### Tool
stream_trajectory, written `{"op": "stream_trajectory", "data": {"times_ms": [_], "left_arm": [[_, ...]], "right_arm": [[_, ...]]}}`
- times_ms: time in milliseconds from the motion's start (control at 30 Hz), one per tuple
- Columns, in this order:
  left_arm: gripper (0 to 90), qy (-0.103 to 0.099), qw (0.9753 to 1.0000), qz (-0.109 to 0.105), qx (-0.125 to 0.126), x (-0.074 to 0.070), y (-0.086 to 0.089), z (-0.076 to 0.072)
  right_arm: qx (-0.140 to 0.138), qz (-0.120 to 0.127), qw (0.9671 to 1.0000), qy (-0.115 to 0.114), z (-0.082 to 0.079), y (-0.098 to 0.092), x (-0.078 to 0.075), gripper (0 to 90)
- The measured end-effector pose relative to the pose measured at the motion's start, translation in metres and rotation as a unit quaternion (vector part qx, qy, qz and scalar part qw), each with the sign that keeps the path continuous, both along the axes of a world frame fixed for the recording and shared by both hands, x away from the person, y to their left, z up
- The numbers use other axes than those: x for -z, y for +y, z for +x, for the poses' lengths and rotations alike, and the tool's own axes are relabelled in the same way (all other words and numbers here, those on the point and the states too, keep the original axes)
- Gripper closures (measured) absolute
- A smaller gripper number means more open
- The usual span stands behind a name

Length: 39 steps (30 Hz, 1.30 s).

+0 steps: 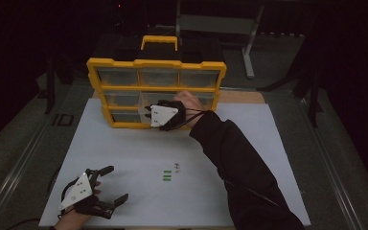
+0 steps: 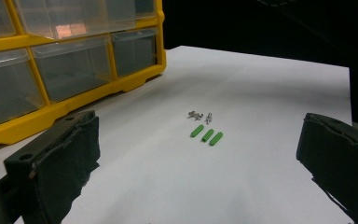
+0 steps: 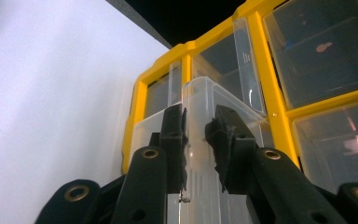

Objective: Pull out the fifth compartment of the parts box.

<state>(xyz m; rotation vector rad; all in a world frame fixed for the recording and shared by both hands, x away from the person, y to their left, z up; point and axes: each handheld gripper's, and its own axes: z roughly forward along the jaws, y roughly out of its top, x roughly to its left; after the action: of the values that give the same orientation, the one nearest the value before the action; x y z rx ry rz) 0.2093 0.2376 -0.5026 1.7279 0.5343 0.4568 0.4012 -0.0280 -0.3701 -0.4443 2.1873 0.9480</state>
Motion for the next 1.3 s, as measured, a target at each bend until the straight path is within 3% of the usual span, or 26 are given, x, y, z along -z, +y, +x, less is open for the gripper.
{"op": "stream_trajectory", "data": {"times_ms": [700,867,900,933,967,1000,1100,1133,1167,1200,1233,1267,1300], "left_arm": [[0.0,0.000,1.0000,0.001,0.001,0.000,-0.001,0.000],[0.0,0.000,1.0000,0.001,0.001,0.000,0.000,0.000],[0.0,0.000,1.0000,0.000,0.000,0.000,0.000,0.000],[0.0,0.000,1.0000,0.000,0.000,0.000,0.000,0.000],[0.0,0.001,1.0000,0.000,0.001,0.000,0.000,0.000],[0.0,0.001,1.0000,0.001,0.001,0.000,0.000,0.000],[0.0,0.001,1.0000,0.000,0.000,0.000,0.000,0.000],[0.0,0.001,1.0000,0.000,0.000,0.000,0.000,0.000],[0.0,0.001,1.0000,0.000,0.000,0.000,0.000,0.000],[0.0,0.001,1.0000,0.000,0.000,0.000,0.000,0.000],[0.0,0.001,1.0000,0.000,-0.001,0.000,0.000,0.000],[0.0,0.001,1.0000,0.000,-0.001,0.000,0.000,0.000],[0.0,0.001,1.0000,0.001,0.000,0.000,0.000,0.000]], "right_arm": [[-0.008,0.001,0.9999,0.010,-0.005,-0.001,0.001,74.5],[0.013,0.005,0.9994,0.031,-0.007,0.000,-0.001,73.1],[0.023,0.011,0.9986,0.046,-0.007,0.000,-0.002,68.0],[0.023,0.011,0.9986,0.046,-0.007,0.000,-0.002,68.0],[0.048,0.040,0.9940,0.090,-0.005,0.000,-0.009,52.1],[0.059,0.050,0.9915,0.105,-0.005,0.000,-0.011,48.9],[0.079,0.069,0.9846,0.140,-0.002,-0.003,-0.017,40.6],[0.079,0.069,0.9846,0.140,-0.002,-0.003,-0.017,40.6],[0.090,0.079,0.9802,0.157,0.000,-0.007,-0.021,37.3],[0.090,0.079,0.9802,0.157,0.000,-0.007,-0.021,37.3],[0.095,0.085,0.9779,0.165,0.000,-0.009,-0.023,34.1],[0.098,0.094,0.9753,0.174,0.000,-0.011,-0.025,31.8],[0.103,0.110,0.9706,0.187,0.001,-0.016,-0.028,26.3]]}}
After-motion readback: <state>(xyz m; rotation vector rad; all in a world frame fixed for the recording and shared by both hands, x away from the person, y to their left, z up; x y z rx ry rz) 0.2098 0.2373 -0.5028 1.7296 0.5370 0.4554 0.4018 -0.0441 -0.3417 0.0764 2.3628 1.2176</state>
